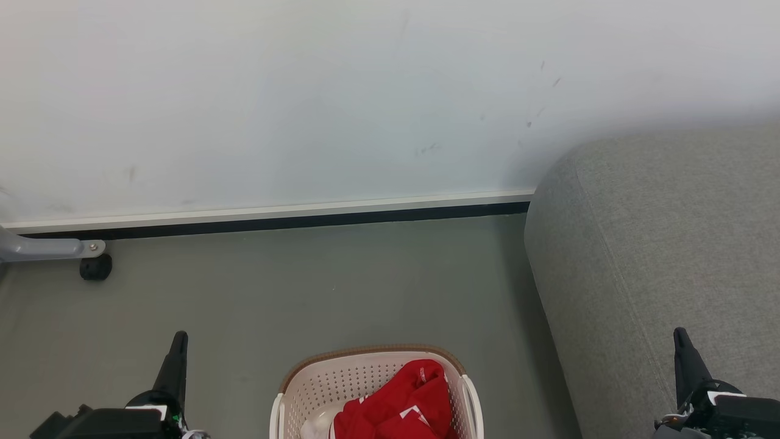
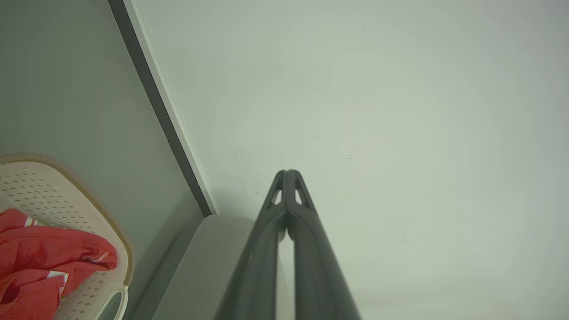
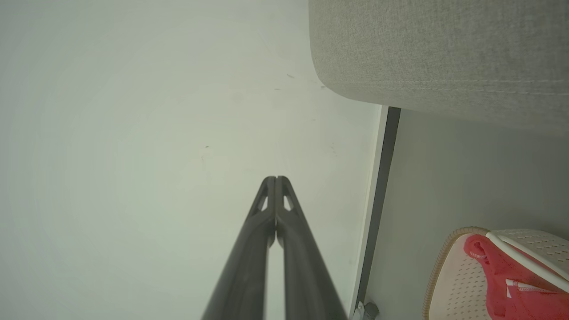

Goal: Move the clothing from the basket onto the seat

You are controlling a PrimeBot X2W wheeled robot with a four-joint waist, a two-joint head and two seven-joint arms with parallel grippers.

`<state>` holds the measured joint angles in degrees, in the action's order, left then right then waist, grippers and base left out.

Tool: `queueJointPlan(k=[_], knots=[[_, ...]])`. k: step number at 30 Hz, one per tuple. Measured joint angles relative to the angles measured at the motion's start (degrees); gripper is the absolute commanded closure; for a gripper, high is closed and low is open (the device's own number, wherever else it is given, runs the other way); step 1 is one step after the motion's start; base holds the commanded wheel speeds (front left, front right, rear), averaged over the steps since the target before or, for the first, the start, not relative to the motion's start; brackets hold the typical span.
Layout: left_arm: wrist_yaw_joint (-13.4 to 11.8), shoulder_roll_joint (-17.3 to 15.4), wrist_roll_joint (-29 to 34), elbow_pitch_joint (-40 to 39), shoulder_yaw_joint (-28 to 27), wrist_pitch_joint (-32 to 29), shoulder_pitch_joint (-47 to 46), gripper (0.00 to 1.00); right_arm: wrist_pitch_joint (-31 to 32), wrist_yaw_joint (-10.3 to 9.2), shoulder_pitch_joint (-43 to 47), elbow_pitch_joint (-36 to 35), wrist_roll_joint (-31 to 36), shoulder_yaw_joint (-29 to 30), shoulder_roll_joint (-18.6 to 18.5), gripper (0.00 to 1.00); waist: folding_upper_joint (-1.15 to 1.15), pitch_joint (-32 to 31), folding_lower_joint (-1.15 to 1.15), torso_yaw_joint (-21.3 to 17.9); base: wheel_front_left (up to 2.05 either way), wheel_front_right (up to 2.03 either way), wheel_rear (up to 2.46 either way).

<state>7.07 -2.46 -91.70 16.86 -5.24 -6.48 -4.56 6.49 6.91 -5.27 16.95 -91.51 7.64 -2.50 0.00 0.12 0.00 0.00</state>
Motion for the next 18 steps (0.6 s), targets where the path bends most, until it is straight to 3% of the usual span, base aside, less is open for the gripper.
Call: queueJointPlan(k=[17, 18], knots=[[0.00, 0.00, 0.00, 0.00, 0.00, 0.00, 0.00, 1.00, 0.00, 0.00, 0.00, 0.00, 0.01, 0.00, 0.00, 1.00, 0.00, 0.00, 0.00, 0.00, 0.00, 0.00, 0.00], [-0.01, 0.04, 0.00, 0.34, 0.05, 0.01, 0.18, 0.00, 0.00, -0.02, 0.14, 0.37, 0.02, -0.05, 0.07, 0.00, 0.00, 0.00, 0.00, 0.00, 0.00, 0.00, 0.00]])
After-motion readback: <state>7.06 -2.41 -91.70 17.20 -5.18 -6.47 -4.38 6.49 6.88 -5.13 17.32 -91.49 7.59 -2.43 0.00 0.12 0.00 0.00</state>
